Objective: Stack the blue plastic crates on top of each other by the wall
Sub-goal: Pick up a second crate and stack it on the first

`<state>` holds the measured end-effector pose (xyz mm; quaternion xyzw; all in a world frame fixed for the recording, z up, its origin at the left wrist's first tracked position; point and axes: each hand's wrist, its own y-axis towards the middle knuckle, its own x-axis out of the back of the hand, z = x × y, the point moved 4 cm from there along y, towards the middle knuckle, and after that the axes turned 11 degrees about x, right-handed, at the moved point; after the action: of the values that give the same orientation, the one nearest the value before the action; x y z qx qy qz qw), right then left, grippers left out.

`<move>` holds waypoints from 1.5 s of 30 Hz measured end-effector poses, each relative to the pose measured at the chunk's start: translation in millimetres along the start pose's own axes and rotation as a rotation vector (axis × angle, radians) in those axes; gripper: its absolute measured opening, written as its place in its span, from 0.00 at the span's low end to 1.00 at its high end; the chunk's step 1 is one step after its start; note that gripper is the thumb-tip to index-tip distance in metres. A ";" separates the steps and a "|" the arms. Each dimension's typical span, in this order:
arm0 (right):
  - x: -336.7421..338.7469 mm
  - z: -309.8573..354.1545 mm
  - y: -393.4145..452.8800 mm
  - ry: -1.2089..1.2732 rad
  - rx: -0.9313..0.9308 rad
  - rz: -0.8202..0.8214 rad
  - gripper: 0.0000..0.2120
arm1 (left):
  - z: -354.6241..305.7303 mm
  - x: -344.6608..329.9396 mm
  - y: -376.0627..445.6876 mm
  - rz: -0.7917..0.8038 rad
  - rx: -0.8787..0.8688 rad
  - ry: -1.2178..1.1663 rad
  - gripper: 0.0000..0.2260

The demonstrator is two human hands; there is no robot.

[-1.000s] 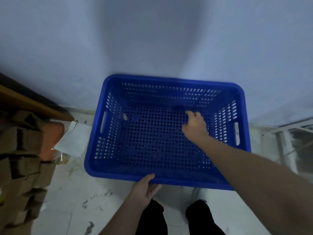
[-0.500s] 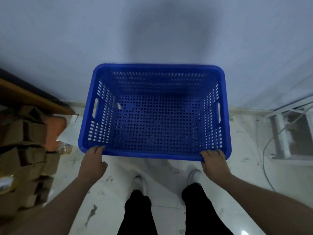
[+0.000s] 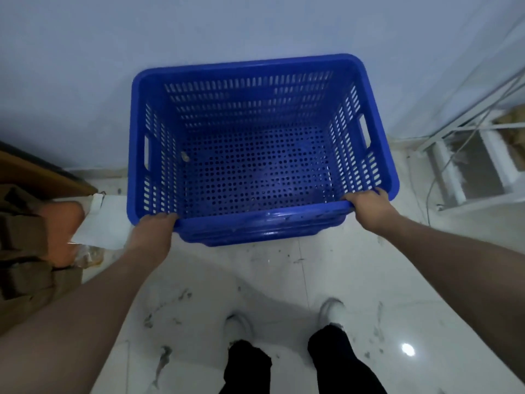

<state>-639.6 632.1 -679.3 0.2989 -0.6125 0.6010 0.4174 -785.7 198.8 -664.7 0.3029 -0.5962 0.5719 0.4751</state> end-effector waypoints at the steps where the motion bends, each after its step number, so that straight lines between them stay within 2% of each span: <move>1: 0.7 -0.2 -0.7 0.001 0.005 -0.022 0.21 | -0.1 -0.3 -0.9 -0.014 -0.004 0.012 0.18; 5: 1.5 -0.3 -12.9 -0.008 0.029 -0.015 0.17 | -2.7 -2.7 -13.7 -0.043 -0.009 0.032 0.17; 11: -18.8 -3.1 -36.8 0.001 0.073 0.014 0.17 | 3.3 -10.6 -23.7 0.004 -0.042 0.124 0.20; 16: -10.7 -13.7 -27.3 -0.071 0.139 0.003 0.18 | -6.6 -15.6 -14.8 -0.031 -0.096 0.187 0.17; 19: -3.5 -17.7 -16.6 -0.123 0.109 -0.074 0.19 | -13.5 -17.3 -9.3 -0.045 -0.079 0.201 0.18; 25: -9.7 0.5 -23.9 -0.051 -0.069 -0.163 0.22 | -21.5 -19.2 -15.4 -0.074 0.034 0.124 0.16; 30: -13.0 3.3 -24.6 0.000 -0.090 -0.143 0.21 | -12.5 -26.6 -1.9 -0.068 0.111 0.072 0.21; 33: -11.3 6.2 -25.7 0.034 -0.102 -0.212 0.19 | -14.2 -27.3 0.7 -0.134 0.141 -0.004 0.23; 36: -12.1 8.8 -27.4 0.051 -0.113 -0.183 0.20 | -9.9 -29.7 0.0 -0.178 0.118 0.001 0.25; 38: -8.5 9.6 -24.3 0.046 -0.094 -0.175 0.23 | -12.3 -22.6 5.1 -0.135 0.133 0.022 0.27; 39: -6.4 9.2 -22.9 0.048 -0.082 -0.122 0.26 | -15.0 -16.1 4.4 -0.056 0.177 0.025 0.28; 42: 10.5 5.2 -25.8 0.197 -0.117 0.159 0.32 | -37.0 19.3 -13.8 0.260 0.321 0.065 0.38; 43: 24.7 6.0 -27.9 0.279 -0.129 0.164 0.31 | -52.6 37.7 -23.7 0.351 0.348 -0.039 0.39; 45: 67.1 12.8 -35.5 0.457 -0.102 -0.021 0.19 | -94.0 86.2 -46.2 0.408 0.303 -0.418 0.35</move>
<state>-642.4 625.1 -602.7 0.1399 -0.5285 0.6170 0.5660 -754.7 298.2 -577.7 0.3552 -0.6375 0.6628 0.1679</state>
